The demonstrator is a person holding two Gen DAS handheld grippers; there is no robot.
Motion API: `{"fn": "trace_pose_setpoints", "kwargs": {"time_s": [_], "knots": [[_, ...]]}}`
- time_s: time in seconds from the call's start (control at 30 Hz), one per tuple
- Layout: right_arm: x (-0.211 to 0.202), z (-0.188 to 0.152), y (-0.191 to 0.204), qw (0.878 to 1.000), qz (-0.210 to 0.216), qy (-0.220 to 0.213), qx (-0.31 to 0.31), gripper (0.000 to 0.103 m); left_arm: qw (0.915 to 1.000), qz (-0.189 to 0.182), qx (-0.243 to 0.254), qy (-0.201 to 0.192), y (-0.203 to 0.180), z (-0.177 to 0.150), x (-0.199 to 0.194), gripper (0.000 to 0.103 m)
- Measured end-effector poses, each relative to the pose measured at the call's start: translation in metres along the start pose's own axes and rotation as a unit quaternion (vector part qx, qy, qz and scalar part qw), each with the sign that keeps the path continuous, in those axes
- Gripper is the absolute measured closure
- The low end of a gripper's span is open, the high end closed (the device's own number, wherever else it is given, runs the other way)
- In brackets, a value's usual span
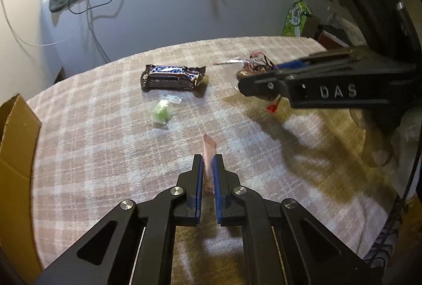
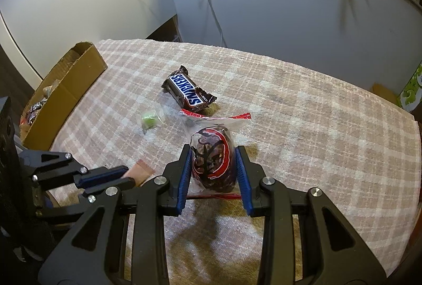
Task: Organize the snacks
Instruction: 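Carry the pink wrapper and chocolate bag toward the box with both tools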
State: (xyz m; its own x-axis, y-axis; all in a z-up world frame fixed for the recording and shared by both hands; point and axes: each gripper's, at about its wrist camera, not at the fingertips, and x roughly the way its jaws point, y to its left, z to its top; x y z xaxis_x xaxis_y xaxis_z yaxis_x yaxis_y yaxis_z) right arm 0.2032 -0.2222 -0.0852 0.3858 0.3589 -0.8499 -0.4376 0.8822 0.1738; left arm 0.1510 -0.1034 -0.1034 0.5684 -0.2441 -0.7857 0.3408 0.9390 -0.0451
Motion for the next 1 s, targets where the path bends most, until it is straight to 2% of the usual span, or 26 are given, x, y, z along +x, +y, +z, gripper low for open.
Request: {"fn": "trace_pose_setpoints", "kwargs": {"time_s": [0.1, 0.17, 0.3, 0.6, 1.0], "knots": [[0.001, -0.001, 0.001, 1.0, 0.001, 0.0, 0.0, 0.069, 0.9996, -0.019, 0.014, 0.012, -0.011, -0.004, 0.005, 0.098], [0.001, -0.001, 0.001, 1.0, 0.002, -0.001, 0.002, 0.069, 0.9998, -0.006, 0.021, 0.003, -0.015, -0.005, 0.006, 0.099], [-0.002, -0.002, -0.001, 1.0, 0.001, -0.003, 0.003, 0.069, 0.9999, -0.007, -0.011, -0.006, -0.008, -0.001, 0.005, 0.099], [-0.013, 0.0, 0.003, 1.0, 0.002, -0.014, 0.003, 0.069, 0.9989, -0.008, -0.028, -0.035, 0.006, 0.005, -0.025, 0.099], [-0.024, 0.03, 0.067, 0.998, 0.025, -0.034, -0.041, 0.069, 0.9936, 0.02, -0.052, -0.098, 0.05, 0.01, -0.088, 0.099]]}}
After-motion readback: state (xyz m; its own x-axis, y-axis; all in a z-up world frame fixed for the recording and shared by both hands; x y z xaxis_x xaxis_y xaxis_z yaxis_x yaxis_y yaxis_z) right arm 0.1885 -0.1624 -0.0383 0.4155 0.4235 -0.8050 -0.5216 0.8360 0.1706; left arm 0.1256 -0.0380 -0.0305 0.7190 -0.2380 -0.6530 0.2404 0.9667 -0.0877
